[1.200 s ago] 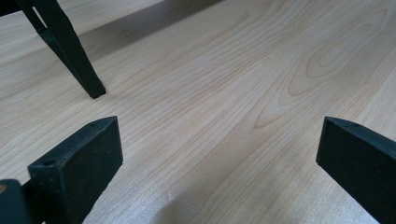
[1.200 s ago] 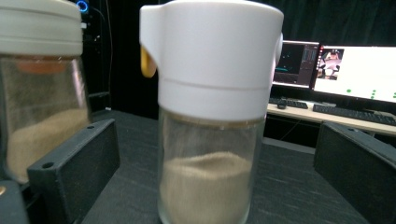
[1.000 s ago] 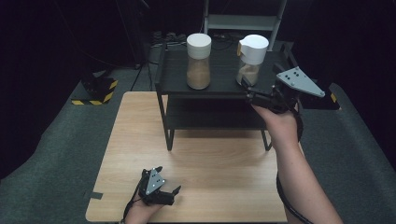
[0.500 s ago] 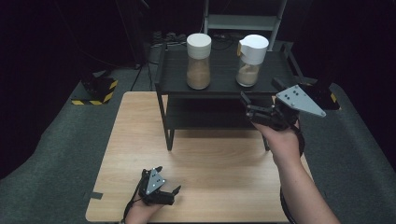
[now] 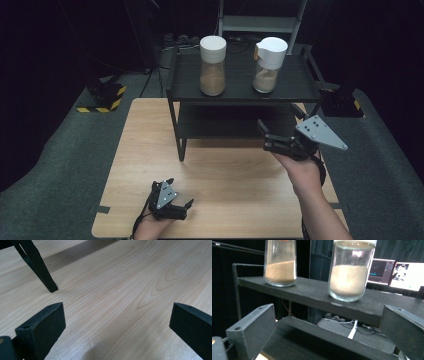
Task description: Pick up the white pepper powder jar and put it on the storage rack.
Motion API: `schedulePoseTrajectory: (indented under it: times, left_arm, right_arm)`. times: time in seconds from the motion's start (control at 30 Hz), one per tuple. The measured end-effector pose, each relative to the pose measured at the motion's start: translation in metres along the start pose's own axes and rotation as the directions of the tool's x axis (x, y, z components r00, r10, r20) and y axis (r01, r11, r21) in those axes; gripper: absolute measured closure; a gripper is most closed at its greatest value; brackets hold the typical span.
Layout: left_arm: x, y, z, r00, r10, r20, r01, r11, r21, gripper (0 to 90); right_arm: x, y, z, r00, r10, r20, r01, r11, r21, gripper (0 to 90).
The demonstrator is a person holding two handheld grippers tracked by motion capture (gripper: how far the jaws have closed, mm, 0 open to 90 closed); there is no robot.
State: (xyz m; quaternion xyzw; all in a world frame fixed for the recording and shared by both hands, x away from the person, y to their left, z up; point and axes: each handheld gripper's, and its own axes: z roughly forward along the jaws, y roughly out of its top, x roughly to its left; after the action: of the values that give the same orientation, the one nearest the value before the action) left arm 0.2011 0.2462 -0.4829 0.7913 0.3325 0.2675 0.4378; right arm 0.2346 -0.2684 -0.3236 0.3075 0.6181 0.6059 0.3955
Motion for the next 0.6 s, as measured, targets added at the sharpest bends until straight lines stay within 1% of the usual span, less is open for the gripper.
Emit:
schedulePoseTrajectory:
  times: [0.27,0.6]
  left_arm:
    - [0.0,0.0,0.0,1.0,0.002,-0.001,-0.002,1.0,-0.002,0.9]
    - [-0.001,0.0,0.0,1.0,0.003,-0.003,-0.003,1.0,-0.002,1.0]
  right_arm:
    - [0.002,-0.019,-0.013,0.9998,-0.003,-0.019,0.003,1.0,0.009,0.0]
    - [0.006,-0.044,-0.023,0.9994,-0.006,-0.033,0.007,0.999,0.048,0.0]
